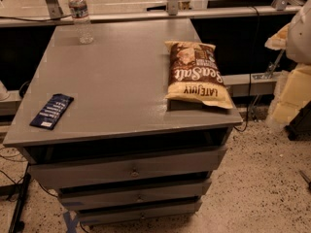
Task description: Move water bottle near rxbar blueberry
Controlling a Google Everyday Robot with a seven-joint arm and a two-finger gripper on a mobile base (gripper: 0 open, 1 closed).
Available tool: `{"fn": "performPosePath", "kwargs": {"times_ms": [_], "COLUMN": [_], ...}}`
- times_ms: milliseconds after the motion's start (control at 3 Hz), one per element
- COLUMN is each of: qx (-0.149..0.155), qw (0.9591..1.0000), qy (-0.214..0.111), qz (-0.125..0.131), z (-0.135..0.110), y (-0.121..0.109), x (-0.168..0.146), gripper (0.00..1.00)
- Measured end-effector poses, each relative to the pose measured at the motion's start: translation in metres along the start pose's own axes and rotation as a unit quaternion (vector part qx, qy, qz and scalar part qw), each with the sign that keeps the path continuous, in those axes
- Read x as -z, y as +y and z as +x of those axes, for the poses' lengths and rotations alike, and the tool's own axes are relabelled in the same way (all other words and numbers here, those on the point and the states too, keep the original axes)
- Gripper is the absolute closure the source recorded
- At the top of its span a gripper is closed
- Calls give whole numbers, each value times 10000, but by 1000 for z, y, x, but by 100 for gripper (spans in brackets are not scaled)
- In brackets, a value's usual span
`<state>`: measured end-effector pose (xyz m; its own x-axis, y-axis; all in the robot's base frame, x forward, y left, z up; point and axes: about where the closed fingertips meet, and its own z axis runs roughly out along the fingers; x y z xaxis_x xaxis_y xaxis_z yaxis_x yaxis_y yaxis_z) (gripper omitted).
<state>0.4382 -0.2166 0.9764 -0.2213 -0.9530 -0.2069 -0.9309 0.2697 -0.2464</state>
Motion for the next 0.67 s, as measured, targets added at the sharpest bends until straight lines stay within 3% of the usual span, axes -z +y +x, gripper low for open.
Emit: {"fn": "performPosePath", "kwargs": {"times_ms": [667], "qx": [-5], "qw": [9999], "qy": [-140], "qz": [5], "z": [-6], "y": [-3], "x": [2], "gripper": [0]}}
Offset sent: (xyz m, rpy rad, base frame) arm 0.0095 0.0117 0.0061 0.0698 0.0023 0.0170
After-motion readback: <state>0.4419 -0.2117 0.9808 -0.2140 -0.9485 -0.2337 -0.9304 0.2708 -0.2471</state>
